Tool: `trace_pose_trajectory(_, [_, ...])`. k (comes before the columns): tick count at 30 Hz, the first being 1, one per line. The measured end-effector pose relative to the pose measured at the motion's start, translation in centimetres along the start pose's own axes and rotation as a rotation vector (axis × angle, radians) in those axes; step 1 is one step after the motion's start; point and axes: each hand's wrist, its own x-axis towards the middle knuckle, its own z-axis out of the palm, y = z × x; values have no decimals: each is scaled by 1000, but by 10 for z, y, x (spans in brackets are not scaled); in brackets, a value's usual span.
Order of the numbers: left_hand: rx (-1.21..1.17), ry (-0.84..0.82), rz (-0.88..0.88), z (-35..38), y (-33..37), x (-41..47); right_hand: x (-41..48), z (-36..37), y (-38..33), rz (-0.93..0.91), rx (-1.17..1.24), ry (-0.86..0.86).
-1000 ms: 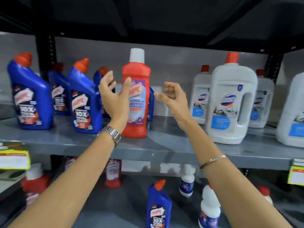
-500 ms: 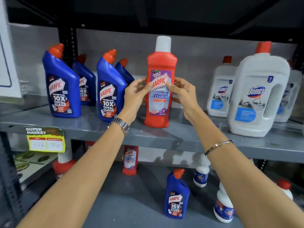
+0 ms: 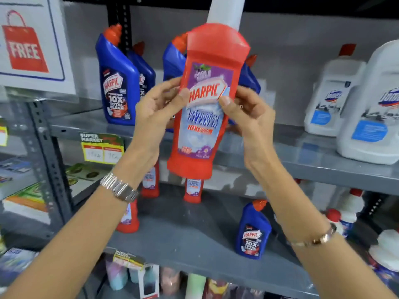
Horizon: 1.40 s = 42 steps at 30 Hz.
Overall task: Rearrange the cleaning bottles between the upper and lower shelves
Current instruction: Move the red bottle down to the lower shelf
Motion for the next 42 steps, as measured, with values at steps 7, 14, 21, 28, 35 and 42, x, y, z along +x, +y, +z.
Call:
trace_pose_trajectory(7, [52, 67, -138, -66, -72, -119, -114, 5, 83, 118, -137, -87])
trace_pose_trajectory(14, [134, 10, -408, -97, -174, -162, -164, -6, 176, 401, -278, -90])
trace_pose_trajectory(21, [149, -22, -536, -102, -243, -150, -146, -20, 235, 527, -380, -137])
trace_pose_trajectory(28, [83, -24, -636, -104, -277, -147, -145, -28, 264, 581, -431, -102])
trace_pose_trajectory(35, [95, -46, -630, -104, -280, -148, -147, -30, 268, 593, -367, -113])
trace_pose_trajectory(42, [76, -40, -636, -104, -285, -150, -148, -29, 269, 620, -318, -102])
